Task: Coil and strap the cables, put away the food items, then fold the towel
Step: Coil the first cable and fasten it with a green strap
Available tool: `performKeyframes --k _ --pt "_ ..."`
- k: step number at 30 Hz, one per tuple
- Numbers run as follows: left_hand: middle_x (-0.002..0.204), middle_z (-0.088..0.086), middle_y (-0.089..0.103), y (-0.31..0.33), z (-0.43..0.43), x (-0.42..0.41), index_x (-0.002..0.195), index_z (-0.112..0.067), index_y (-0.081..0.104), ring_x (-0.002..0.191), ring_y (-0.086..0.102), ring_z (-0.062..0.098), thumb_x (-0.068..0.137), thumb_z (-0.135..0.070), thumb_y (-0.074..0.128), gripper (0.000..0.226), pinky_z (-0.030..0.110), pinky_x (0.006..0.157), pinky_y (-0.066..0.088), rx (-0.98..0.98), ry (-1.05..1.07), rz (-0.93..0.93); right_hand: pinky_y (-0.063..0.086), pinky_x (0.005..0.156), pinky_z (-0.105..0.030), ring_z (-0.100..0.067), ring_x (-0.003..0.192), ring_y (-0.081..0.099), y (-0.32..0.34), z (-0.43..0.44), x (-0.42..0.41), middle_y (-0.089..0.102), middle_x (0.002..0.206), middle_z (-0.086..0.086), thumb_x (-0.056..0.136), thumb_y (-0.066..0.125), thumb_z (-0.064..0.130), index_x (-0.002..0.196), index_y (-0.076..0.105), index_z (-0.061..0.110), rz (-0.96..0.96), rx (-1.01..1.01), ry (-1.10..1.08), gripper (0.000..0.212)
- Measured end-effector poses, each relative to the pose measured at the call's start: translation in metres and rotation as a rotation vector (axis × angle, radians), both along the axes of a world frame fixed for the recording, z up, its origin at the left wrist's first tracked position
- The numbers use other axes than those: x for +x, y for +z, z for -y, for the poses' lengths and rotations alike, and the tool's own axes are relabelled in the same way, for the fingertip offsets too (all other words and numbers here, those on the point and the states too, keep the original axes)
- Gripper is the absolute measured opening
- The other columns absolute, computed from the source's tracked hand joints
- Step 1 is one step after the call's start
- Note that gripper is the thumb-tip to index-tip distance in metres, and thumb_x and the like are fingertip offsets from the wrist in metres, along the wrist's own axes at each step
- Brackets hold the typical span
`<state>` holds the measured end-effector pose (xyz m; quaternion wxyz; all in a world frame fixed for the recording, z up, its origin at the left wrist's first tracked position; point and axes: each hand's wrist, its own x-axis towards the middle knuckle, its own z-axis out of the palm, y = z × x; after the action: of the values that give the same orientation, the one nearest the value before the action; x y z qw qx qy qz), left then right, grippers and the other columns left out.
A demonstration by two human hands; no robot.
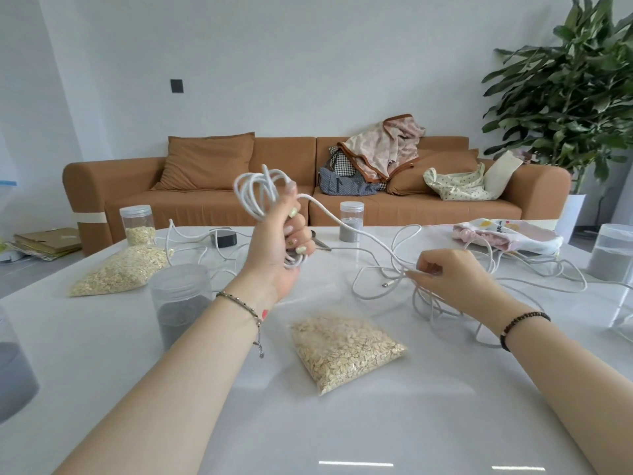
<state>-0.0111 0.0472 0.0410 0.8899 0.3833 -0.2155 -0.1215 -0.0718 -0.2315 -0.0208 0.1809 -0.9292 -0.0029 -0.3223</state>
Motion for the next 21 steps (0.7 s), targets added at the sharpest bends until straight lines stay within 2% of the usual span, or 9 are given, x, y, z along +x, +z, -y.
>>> performKeyframes --k 3,4,6,8,11,14,16,18,21 --pt "0.052 -0.009 0.023 -0.002 0.000 0.002 0.065 -0.023 0.041 0.041 0.020 0.006 0.099 -0.037 0.060 0.041 0.017 0.040 0.018 -0.016 -0.006 -0.050 0.040 0.058 -0.017 -0.008 0.056 0.050 -0.001 0.011 -0.002 0.057 0.057 0.009 0.081 0.082 0.018 0.065 0.060 0.013 0.005 0.076 -0.036 0.028" --pt "0.052 -0.009 0.023 -0.005 0.002 0.001 0.065 -0.023 0.041 0.041 0.020 0.006 0.098 -0.037 0.060 0.041 0.017 0.039 0.019 0.021 -0.006 -0.051 0.047 0.062 -0.018 -0.008 0.062 0.058 0.001 0.010 -0.005 0.062 0.062 0.011 0.078 0.084 0.015 0.069 0.063 0.018 -0.005 0.080 -0.025 0.023" --pt "0.052 -0.008 0.023 -0.009 0.007 0.000 0.064 -0.022 0.040 0.041 0.020 0.007 0.098 -0.037 0.060 0.043 0.018 0.038 0.021 0.086 -0.008 -0.039 0.055 0.072 -0.036 -0.012 0.075 0.064 0.007 0.003 -0.010 0.066 0.076 0.014 0.072 0.088 0.020 0.079 0.064 0.031 -0.014 0.018 0.009 0.027" --pt "0.053 -0.007 0.023 -0.011 0.009 0.000 0.063 -0.023 0.039 0.042 0.020 0.008 0.098 -0.037 0.061 0.044 0.019 0.038 0.022 0.114 -0.010 -0.031 0.054 0.076 -0.037 -0.010 0.087 0.061 0.016 -0.006 -0.016 0.063 0.090 0.018 0.070 0.089 0.028 0.096 0.065 0.038 -0.023 -0.056 0.039 0.037" --pt "0.053 -0.006 0.023 -0.012 0.010 0.001 0.060 -0.023 0.037 0.043 0.020 0.008 0.098 -0.036 0.061 0.047 0.020 0.038 0.023 0.145 -0.008 -0.030 0.046 0.093 -0.035 -0.010 0.109 0.054 0.028 -0.026 -0.022 0.061 0.112 0.015 0.072 0.070 0.011 0.120 0.061 0.034 -0.086 -0.108 0.157 0.054" --pt "0.053 -0.006 0.024 -0.015 0.012 -0.002 0.060 -0.023 0.042 0.042 0.020 0.008 0.097 -0.035 0.063 0.044 0.020 0.038 0.022 0.172 0.002 -0.046 0.035 0.106 -0.036 -0.008 0.124 0.044 0.034 -0.048 -0.030 0.052 0.126 0.018 0.058 0.045 0.012 0.124 0.053 0.038 -0.249 -0.026 0.256 0.072" --pt "0.053 -0.006 0.024 -0.016 0.013 -0.005 0.061 -0.022 0.048 0.042 0.021 0.008 0.096 -0.035 0.065 0.041 0.020 0.039 0.023 0.201 -0.006 -0.035 0.040 0.095 -0.028 -0.001 0.108 0.051 0.037 -0.058 -0.034 0.050 0.132 0.022 0.057 0.044 0.015 0.123 0.053 0.042 -0.349 0.175 0.336 0.072" --pt "0.054 -0.006 0.024 -0.016 0.015 -0.008 0.069 -0.019 0.051 0.043 0.021 0.008 0.096 -0.036 0.065 0.035 0.020 0.040 0.024 0.252 -0.022 0.012 0.044 0.075 -0.024 -0.009 0.086 0.057 0.039 -0.064 -0.033 0.052 0.137 0.021 0.058 0.045 0.018 0.129 0.054 0.039 -0.378 0.354 0.424 0.074" --pt "0.053 -0.006 0.024 -0.016 0.018 -0.011 0.079 -0.016 0.048 0.044 0.021 0.009 0.095 -0.037 0.064 0.031 0.020 0.041 0.026 0.311 -0.048 0.074 0.044 0.085 -0.028 -0.009 0.119 0.058 0.035 -0.068 -0.029 0.059 0.137 0.019 0.062 0.051 0.026 0.137 0.053 0.037 -0.322 0.453 0.457 0.076"
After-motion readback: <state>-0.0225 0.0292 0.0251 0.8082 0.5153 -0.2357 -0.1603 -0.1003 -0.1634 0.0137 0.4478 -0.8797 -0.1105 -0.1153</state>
